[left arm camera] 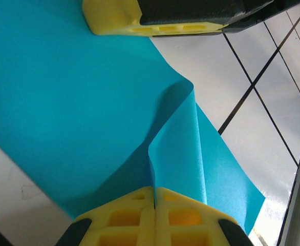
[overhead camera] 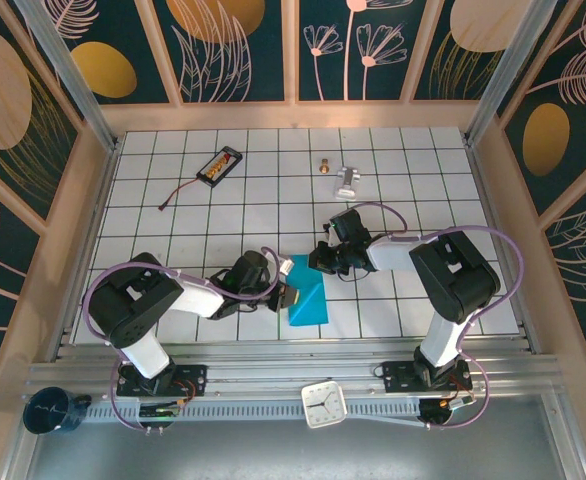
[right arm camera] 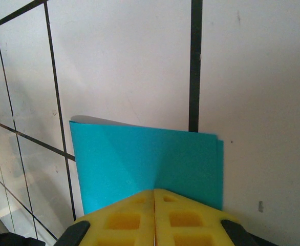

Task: Fold a paper plane with a square sheet of paper (pick it up from the middle)
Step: Fold the triangle at the bottom-center of the table.

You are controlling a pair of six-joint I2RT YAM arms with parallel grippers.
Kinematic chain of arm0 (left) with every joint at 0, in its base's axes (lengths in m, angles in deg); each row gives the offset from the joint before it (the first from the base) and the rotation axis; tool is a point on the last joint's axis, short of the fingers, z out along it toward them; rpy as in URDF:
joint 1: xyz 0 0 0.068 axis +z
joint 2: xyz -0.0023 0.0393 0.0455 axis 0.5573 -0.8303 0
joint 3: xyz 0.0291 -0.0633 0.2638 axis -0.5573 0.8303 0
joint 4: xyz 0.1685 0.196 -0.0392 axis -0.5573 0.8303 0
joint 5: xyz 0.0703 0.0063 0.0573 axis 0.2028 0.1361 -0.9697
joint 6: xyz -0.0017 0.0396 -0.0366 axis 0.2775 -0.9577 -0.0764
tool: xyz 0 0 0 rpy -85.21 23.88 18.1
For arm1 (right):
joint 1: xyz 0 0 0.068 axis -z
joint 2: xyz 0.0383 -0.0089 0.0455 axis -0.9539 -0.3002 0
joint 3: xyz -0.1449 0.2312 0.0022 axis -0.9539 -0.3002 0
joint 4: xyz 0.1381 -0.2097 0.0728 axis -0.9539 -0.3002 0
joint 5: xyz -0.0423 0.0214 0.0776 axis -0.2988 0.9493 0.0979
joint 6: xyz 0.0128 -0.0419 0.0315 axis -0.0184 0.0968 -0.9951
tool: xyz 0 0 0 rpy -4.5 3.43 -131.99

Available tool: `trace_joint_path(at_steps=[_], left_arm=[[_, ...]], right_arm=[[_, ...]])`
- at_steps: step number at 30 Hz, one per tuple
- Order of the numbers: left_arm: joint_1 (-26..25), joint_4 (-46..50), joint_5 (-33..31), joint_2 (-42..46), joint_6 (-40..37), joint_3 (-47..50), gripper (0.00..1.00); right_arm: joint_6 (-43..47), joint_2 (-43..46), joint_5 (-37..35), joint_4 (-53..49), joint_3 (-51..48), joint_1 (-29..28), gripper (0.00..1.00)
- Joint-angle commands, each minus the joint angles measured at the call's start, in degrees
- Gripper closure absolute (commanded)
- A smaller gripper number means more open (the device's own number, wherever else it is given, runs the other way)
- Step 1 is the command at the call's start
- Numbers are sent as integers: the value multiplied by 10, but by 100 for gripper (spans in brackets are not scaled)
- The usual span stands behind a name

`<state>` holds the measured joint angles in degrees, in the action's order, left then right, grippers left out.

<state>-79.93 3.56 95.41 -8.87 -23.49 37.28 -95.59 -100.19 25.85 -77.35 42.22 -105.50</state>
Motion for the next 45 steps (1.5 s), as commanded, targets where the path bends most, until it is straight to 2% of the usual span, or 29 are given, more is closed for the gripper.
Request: trace_joint_path(at_steps=[1, 45], left_arm=[[4, -28, 21, 8, 22, 11, 98], [4, 27, -12, -13, 1, -17, 100]], right_arm=[[9, -15, -27, -32, -4, -1, 92], [10, -13, -24, -32, 1, -7, 90]])
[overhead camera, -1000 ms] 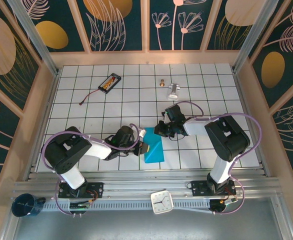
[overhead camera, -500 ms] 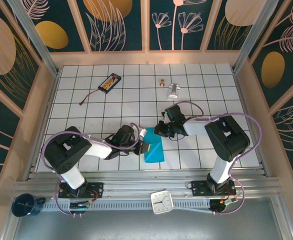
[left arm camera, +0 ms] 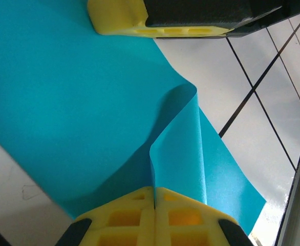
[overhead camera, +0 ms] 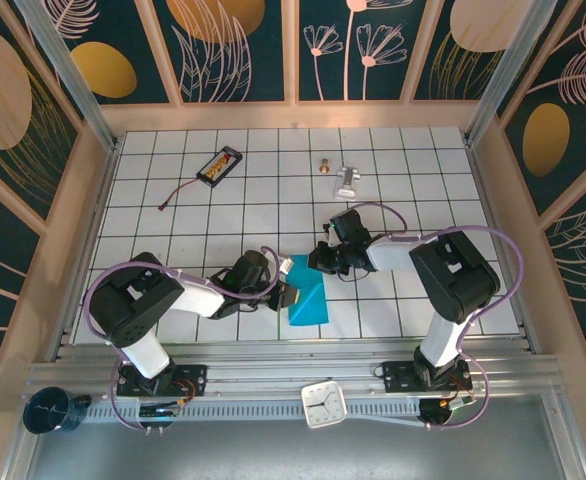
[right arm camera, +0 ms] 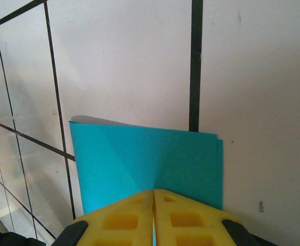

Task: Fold a paper plane with a square sheet of paper (pick it up from the middle)
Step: Fold the triangle at the bottom-center of the table.

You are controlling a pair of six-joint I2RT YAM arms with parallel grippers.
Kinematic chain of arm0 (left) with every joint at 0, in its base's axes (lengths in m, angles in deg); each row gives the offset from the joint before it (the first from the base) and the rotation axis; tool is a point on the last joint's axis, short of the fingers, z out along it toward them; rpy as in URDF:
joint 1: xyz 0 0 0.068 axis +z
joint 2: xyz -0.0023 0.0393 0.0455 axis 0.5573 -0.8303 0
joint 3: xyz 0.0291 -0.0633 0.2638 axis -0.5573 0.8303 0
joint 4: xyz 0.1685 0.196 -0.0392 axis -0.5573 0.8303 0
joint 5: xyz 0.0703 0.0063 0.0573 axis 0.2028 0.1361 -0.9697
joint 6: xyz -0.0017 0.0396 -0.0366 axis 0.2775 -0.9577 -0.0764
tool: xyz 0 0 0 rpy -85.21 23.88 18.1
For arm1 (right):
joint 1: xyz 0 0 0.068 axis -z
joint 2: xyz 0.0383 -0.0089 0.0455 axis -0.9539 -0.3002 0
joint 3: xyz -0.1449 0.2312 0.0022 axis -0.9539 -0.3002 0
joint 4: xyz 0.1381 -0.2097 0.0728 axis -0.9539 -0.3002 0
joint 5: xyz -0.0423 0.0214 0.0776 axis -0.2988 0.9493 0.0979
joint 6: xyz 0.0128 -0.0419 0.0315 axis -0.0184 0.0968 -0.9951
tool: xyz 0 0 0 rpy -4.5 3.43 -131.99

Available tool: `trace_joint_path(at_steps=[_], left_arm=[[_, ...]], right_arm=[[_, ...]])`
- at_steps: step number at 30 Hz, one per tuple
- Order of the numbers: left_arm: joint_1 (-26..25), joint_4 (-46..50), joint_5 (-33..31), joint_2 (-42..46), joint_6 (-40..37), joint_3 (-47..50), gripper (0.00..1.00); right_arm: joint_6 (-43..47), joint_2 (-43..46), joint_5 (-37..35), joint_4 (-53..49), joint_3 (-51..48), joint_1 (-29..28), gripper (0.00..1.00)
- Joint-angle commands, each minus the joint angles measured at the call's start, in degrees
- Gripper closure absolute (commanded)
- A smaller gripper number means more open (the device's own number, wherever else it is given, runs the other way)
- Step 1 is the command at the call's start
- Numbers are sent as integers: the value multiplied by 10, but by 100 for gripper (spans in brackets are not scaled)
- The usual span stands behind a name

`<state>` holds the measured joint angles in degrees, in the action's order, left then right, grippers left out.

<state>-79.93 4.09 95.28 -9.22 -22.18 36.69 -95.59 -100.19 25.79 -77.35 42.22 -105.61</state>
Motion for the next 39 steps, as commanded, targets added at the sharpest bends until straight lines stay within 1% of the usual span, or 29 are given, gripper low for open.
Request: trace_joint_path(at_steps=[1, 11, 16, 23, 25, 28, 32, 35, 39], left_arm=[[4, 25, -12, -9, -13, -12, 100], [4, 48, -28, -10, -7, -8, 100], [4, 60, -40, -10, -7, -7, 100], [4, 85, -55, -10, -8, -6, 100], [4, 92, -59, -26, -6, -7, 100], [4, 101, -65, -27, -1, -7, 100], [4, 106, -73, -29, 8, -4, 100], [4, 113, -77, -36, 13, -5, 100], [4, 115, -78, -41, 18, -7, 100]], right_arm=[[10, -12, -24, -33, 3, -6, 89], [12, -11, -22, -37, 11, -5, 85], [17, -2, -21, -47, 24, -3, 81], [15, 46, -16, -65, 41, 2, 76], [8, 67, -14, -66, 34, 2, 76], [-12, 112, -20, -69, 6, 0, 76], [-60, 186, -31, -62, -63, -9, 76], [-109, 242, -44, -41, -120, -37, 77], [-182, 282, -67, 20, -184, -98, 83]])
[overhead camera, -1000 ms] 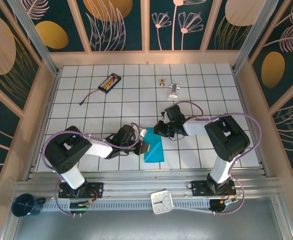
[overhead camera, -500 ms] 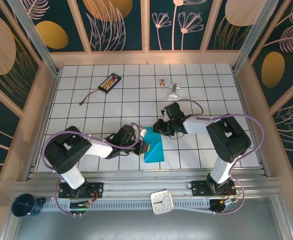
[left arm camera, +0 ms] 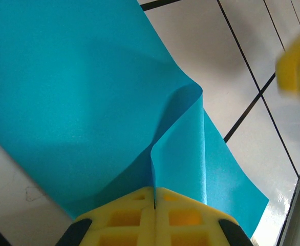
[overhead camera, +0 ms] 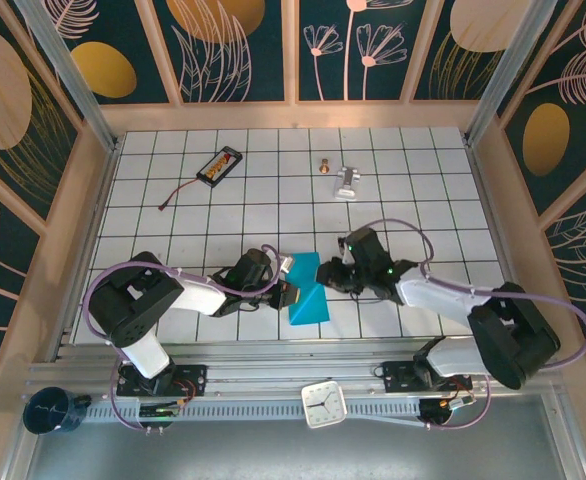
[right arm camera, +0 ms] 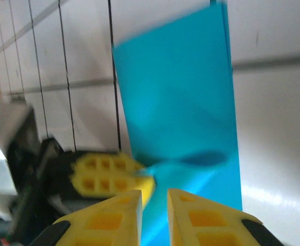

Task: Fold a paper plane with a square sheet of paper (pick it up from the middle)
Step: Fold the triangle at the bottom-center of the table.

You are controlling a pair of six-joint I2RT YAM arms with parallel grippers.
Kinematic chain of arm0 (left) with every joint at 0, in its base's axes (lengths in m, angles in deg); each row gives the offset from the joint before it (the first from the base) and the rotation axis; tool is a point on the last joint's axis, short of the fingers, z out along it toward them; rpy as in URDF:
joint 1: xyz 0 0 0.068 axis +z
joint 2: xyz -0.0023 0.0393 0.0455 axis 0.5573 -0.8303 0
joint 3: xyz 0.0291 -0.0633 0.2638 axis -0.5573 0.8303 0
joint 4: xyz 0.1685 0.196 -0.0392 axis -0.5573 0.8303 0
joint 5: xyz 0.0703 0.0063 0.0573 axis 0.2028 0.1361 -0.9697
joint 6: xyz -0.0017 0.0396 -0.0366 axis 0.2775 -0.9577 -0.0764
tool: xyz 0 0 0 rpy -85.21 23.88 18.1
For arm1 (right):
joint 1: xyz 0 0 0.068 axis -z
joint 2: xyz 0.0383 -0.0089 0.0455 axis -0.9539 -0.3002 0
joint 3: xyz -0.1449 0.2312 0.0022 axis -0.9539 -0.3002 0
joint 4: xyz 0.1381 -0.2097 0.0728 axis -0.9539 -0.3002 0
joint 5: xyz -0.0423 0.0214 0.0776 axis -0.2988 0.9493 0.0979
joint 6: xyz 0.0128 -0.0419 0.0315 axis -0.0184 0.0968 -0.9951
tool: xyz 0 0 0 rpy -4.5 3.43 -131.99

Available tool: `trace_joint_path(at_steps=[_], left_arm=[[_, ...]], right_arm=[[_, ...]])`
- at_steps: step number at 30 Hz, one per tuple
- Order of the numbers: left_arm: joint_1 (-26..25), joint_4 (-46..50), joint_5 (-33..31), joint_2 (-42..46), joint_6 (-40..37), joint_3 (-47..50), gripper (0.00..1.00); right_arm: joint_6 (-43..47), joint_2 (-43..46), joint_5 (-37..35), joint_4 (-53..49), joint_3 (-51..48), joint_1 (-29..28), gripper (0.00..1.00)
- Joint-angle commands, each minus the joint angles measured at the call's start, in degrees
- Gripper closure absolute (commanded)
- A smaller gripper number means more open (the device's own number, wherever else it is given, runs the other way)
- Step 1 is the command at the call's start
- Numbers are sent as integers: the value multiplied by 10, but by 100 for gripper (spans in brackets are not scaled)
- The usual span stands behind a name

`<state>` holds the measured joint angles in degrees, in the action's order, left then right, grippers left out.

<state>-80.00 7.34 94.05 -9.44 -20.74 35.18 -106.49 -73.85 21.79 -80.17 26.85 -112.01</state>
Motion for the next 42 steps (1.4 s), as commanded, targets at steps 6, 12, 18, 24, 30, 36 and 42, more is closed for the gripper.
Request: trace_joint_path(at_steps=[6, 12, 18, 24, 30, 36, 42], left_arm=[[5, 87, -64, -44, 5, 5, 100], [5, 88, -66, -45, 5, 7, 100], [5, 88, -66, -44, 1, 7, 100], [4, 88, -66, -45, 0, 7, 100], [5, 89, -67, -44, 0, 8, 100], [5, 89, -68, -44, -2, 7, 100], [4, 93, -70, -49, -5, 4, 100]], right_arm=[[-131, -3, -61, 140, -68, -122, 94], [-142, -60, -65, 186, -54, -164, 98], [-140, -100, -52, 209, -37, -177, 98], [-135, -109, -50, 206, -26, -184, 99], [-136, -132, -43, 207, -21, -189, 99], [-137, -142, -46, 195, -28, -190, 100], [-140, -147, -48, 191, -43, -191, 100]])
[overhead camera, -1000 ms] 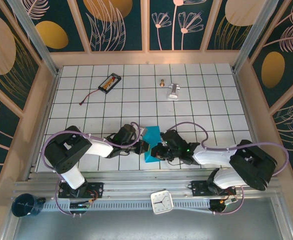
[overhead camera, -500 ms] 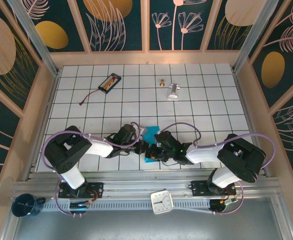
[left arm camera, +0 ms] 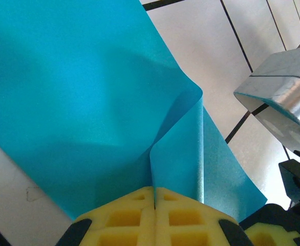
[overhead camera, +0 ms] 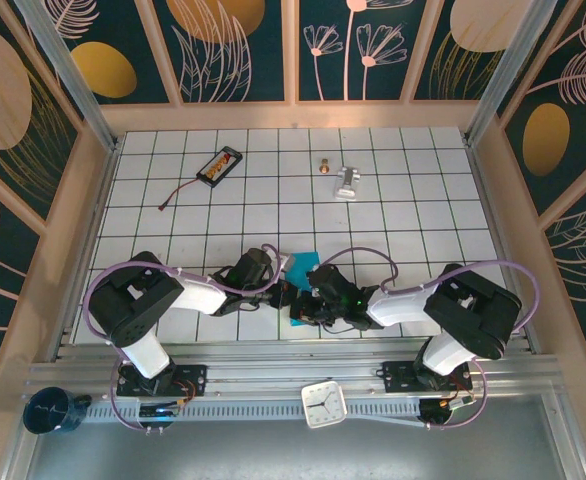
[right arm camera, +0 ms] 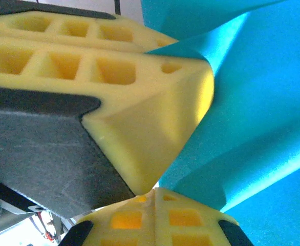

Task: Fold a paper plane with a square sheet of paper (pick it up from the middle)
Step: Fold the triangle at the bottom-center of the table.

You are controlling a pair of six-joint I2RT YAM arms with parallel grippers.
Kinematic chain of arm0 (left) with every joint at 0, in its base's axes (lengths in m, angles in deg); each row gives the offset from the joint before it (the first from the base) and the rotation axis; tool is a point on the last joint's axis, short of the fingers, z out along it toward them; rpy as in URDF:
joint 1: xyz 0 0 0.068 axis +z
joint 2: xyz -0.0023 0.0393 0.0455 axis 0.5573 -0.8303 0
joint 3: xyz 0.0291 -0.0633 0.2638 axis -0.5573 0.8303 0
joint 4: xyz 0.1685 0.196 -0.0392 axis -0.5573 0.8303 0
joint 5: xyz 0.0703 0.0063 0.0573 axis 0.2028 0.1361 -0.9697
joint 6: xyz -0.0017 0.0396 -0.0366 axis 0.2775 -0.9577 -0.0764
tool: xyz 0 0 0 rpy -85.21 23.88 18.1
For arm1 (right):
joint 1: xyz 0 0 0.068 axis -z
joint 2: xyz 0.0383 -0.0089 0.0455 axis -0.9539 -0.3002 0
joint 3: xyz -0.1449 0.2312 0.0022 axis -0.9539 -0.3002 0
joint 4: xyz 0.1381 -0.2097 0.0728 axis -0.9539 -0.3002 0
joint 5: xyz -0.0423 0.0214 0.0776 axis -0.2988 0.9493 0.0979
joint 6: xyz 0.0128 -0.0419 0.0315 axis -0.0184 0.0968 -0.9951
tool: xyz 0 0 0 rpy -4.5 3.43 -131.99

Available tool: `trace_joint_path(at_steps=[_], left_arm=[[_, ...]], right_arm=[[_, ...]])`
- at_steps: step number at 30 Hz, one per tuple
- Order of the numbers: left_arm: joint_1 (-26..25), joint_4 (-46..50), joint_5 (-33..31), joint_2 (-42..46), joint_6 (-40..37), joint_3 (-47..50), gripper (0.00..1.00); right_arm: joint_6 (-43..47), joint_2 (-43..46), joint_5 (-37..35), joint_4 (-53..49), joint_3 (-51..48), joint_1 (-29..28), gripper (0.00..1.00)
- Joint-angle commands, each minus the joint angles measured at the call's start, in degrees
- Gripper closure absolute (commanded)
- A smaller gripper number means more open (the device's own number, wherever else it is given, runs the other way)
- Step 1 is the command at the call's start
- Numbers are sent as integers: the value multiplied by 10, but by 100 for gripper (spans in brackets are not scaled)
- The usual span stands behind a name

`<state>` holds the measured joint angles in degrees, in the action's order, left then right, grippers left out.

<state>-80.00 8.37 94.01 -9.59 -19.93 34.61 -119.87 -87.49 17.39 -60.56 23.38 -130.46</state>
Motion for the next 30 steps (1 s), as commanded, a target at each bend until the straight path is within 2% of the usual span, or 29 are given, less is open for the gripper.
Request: trace_joint_path(at_steps=[1, 12, 26, 30], left_arm=[[4, 83, -69, -48, -13, 8, 100], [5, 88, -77, -55, -15, 5, 100], [5, 93, -83, -56, -15, 2, 100], [4, 94, -82, -56, -16, 2, 100]], right_arm=[[-6, -14, -3, -5, -11, -7, 100], [-14, -2, 0, -14, -37, -22, 100], [-29, 9, -4, -27, -40, -70, 100], [-10, 39, -8, -26, -33, -57, 100]])
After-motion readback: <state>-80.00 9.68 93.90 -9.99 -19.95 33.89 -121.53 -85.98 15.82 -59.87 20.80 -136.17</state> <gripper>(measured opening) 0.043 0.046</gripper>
